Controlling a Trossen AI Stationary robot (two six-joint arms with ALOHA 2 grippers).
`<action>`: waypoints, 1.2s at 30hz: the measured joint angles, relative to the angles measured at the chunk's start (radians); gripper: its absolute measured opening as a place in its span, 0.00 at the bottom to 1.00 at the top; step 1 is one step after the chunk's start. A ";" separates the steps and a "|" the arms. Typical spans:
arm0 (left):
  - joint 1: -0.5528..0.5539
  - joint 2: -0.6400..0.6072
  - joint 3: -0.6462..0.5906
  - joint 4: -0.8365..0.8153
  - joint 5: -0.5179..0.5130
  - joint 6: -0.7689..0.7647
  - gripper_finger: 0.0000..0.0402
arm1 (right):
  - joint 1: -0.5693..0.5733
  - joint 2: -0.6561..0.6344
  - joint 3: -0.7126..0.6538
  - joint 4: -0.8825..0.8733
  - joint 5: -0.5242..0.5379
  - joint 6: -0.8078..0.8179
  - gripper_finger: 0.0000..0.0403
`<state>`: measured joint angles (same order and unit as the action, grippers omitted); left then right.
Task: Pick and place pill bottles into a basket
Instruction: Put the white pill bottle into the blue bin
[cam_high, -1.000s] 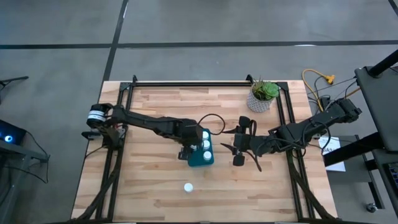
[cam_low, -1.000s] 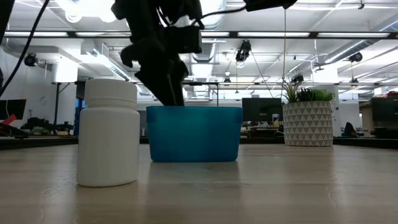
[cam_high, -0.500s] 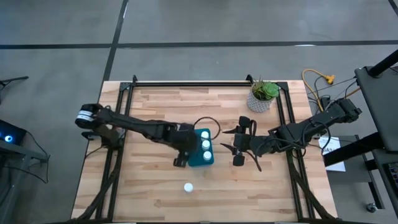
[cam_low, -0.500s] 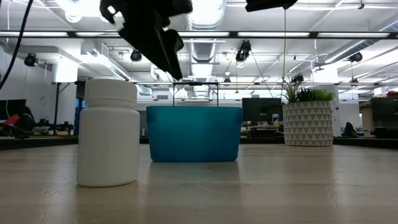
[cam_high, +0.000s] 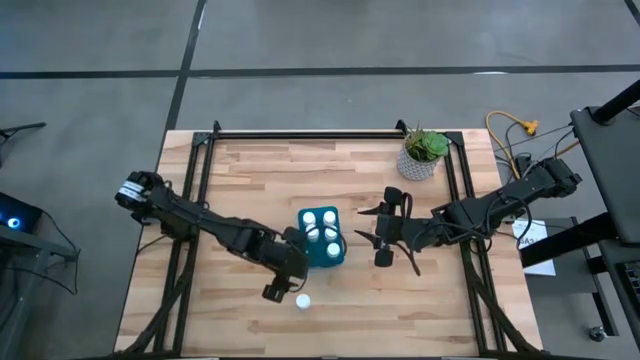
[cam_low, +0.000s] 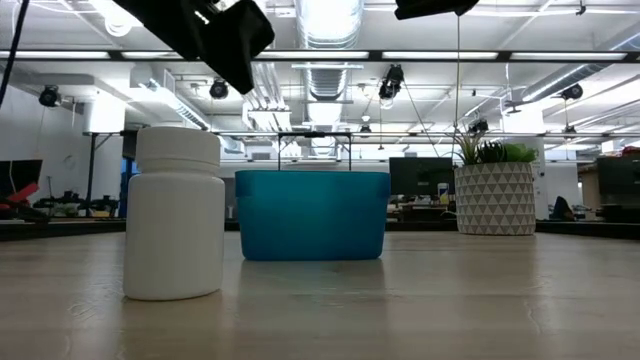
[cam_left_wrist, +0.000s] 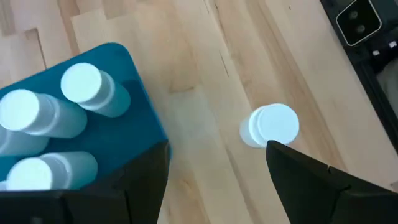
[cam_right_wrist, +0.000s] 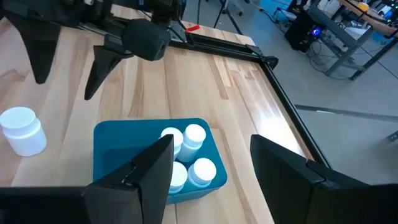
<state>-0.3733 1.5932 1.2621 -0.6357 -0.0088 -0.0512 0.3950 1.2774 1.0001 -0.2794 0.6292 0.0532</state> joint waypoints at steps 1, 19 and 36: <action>-0.007 0.001 0.000 0.000 -0.001 -0.008 0.62 | 0.000 0.000 0.000 0.000 0.000 0.000 0.51; -0.112 0.058 0.050 0.077 0.001 -0.023 0.62 | 0.000 0.000 0.000 0.000 0.000 0.000 0.51; -0.134 0.219 0.084 0.050 0.000 -0.049 0.62 | 0.000 0.000 0.000 -0.001 0.001 0.004 0.51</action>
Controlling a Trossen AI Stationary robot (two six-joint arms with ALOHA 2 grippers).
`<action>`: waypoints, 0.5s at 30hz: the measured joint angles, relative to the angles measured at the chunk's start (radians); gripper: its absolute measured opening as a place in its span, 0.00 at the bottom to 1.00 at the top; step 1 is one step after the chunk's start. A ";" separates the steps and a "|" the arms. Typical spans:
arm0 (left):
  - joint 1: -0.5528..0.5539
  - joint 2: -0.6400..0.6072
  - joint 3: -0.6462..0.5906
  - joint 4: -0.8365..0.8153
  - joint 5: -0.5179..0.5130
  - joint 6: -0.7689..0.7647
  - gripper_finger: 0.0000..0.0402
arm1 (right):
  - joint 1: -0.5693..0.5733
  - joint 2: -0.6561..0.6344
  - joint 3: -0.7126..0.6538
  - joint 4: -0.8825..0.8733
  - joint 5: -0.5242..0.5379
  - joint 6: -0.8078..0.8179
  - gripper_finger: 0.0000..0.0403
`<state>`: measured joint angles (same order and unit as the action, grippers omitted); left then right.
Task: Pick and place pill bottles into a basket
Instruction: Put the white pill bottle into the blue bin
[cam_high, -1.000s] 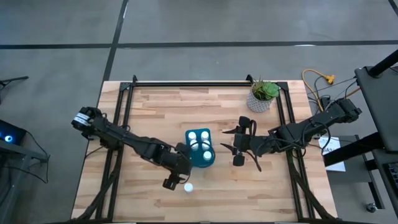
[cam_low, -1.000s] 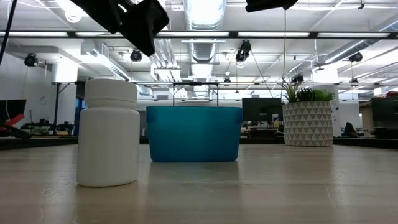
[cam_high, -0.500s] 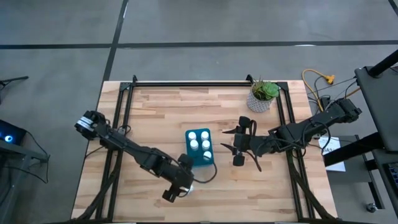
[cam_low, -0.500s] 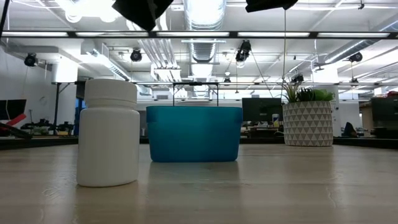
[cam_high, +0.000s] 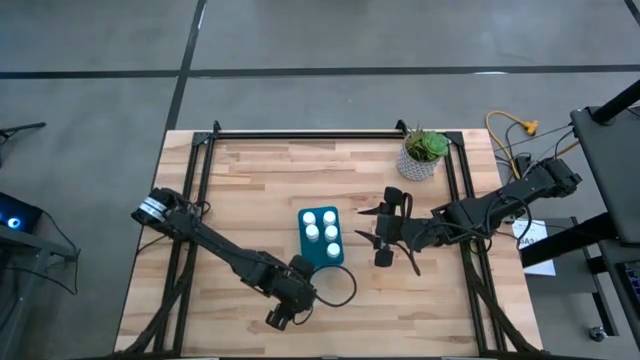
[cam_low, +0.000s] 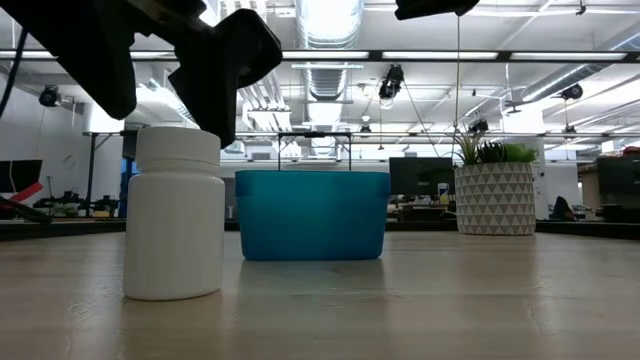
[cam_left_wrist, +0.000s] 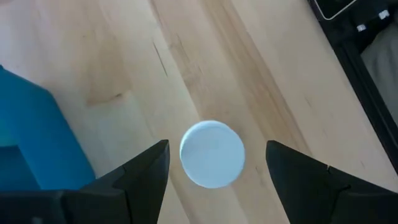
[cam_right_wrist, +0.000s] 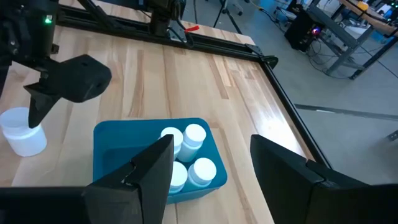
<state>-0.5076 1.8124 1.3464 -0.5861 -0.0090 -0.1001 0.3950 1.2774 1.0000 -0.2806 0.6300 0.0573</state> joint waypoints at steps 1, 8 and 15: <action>0.000 0.002 0.000 0.001 0.000 0.000 0.62 | 0.000 0.000 0.000 0.000 0.000 0.000 0.51; 0.001 0.023 0.001 0.003 -0.004 -0.001 0.62 | 0.000 0.000 0.000 0.000 0.000 0.000 0.51; 0.002 0.032 0.000 0.002 -0.005 0.000 0.60 | 0.000 0.000 0.000 0.000 0.000 0.000 0.51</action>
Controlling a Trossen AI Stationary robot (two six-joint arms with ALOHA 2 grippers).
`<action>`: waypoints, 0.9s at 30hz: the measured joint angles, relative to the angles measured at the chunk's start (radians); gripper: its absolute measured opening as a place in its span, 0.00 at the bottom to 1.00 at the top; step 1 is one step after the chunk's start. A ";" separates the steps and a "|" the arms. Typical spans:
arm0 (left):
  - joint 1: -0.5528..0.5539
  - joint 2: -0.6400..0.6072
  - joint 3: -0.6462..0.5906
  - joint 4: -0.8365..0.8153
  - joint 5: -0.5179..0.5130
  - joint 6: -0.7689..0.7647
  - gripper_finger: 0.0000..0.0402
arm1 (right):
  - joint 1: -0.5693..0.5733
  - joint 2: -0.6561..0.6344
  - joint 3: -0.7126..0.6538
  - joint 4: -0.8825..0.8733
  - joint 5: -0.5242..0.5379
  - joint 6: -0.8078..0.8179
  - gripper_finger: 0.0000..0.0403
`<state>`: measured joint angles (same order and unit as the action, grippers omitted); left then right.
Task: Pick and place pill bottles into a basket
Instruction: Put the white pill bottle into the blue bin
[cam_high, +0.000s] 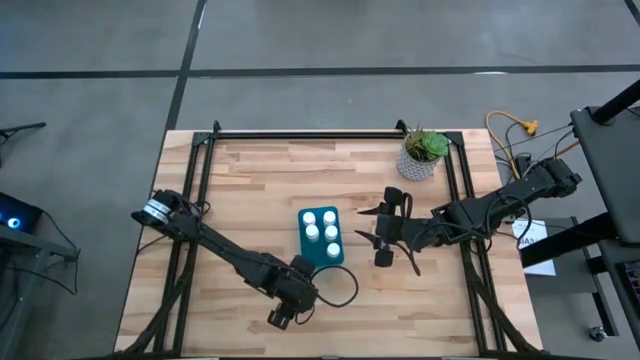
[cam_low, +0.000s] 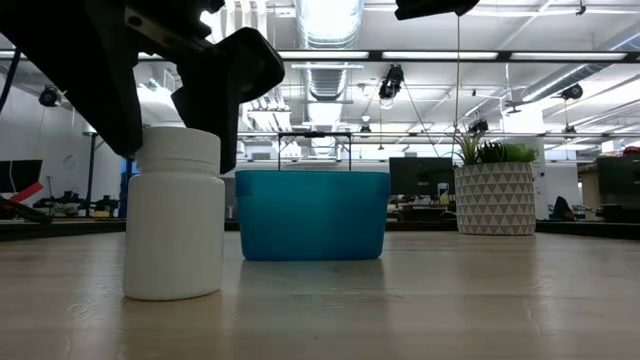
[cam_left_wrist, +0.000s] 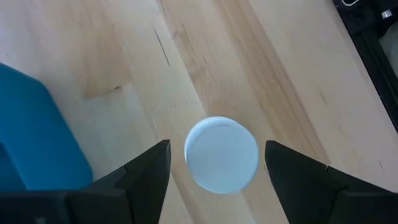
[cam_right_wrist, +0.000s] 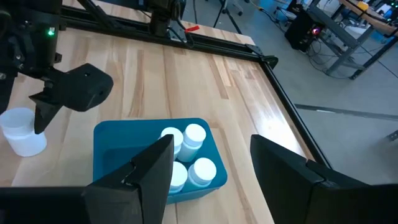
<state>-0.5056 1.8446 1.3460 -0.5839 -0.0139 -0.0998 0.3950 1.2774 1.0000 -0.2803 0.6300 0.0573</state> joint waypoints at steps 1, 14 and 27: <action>0.000 0.000 0.000 -0.001 0.000 0.000 0.59 | 0.000 0.000 0.000 0.000 0.000 0.000 0.51; 0.000 -0.001 -0.003 0.000 -0.001 0.001 0.35 | 0.000 0.000 0.000 0.000 0.000 0.002 0.51; 0.000 -0.017 0.026 -0.002 -0.005 0.011 0.35 | 0.000 0.000 0.000 0.000 0.000 0.003 0.51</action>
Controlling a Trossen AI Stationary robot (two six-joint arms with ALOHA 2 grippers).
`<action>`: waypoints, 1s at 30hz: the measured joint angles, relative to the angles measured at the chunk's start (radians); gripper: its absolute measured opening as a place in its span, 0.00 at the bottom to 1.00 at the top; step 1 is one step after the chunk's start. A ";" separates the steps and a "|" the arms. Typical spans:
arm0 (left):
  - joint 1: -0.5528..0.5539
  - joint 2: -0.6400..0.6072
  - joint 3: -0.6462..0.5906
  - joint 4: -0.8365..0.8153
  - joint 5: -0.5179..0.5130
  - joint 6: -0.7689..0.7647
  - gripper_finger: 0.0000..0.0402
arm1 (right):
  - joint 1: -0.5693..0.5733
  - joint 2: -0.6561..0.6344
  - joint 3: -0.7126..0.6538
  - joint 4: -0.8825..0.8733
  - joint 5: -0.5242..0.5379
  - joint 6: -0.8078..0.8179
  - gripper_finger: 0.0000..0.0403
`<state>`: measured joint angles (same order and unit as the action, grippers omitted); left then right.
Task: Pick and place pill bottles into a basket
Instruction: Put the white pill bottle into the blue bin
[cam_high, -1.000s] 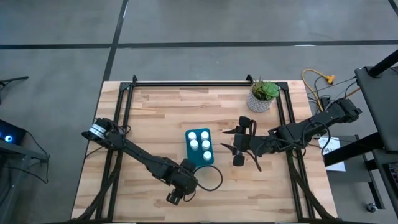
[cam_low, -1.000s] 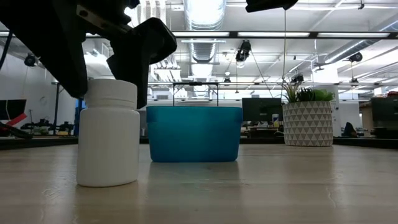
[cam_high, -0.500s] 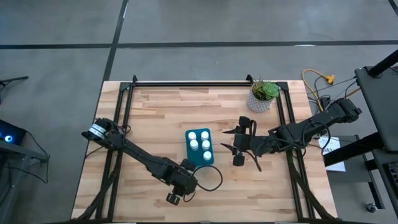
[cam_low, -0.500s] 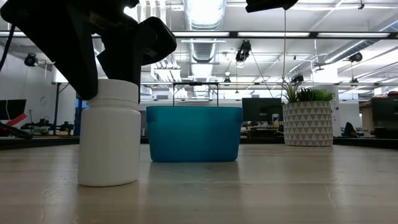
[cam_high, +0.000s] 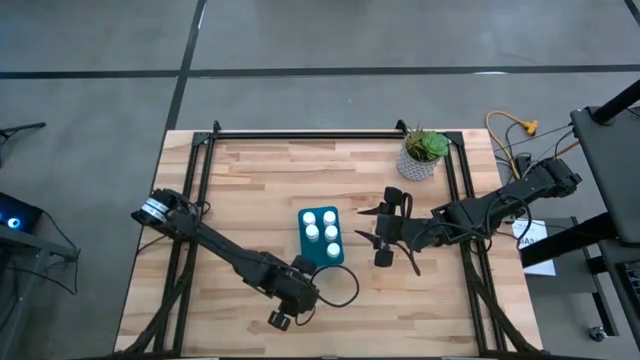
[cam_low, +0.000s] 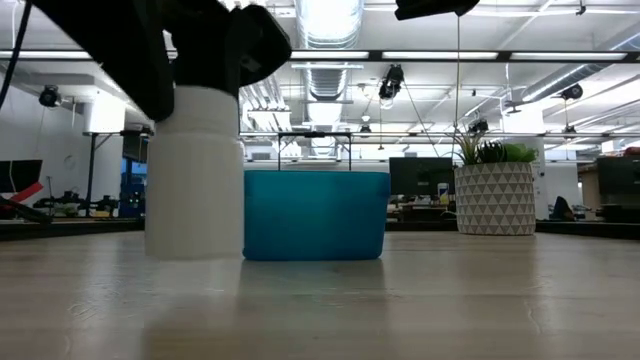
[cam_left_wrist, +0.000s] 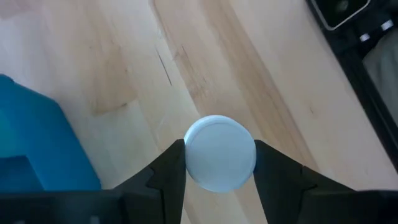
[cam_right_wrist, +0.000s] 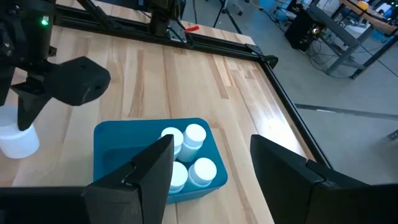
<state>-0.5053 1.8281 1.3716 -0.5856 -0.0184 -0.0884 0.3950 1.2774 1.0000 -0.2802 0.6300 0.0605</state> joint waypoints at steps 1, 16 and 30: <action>0.000 -0.004 0.003 -0.002 -0.001 0.002 0.35 | 0.000 0.000 0.000 0.000 0.000 0.000 0.51; 0.008 -0.099 0.072 -0.184 -0.201 0.025 0.35 | 0.000 0.000 0.000 0.004 0.000 -0.002 0.51; 0.092 -0.178 0.062 -0.211 -0.246 0.079 0.35 | 0.002 0.000 0.000 0.002 0.000 0.000 0.51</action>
<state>-0.4133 1.6505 1.4338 -0.7970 -0.2643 -0.0099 0.3965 1.2774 1.0000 -0.2787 0.6304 0.0601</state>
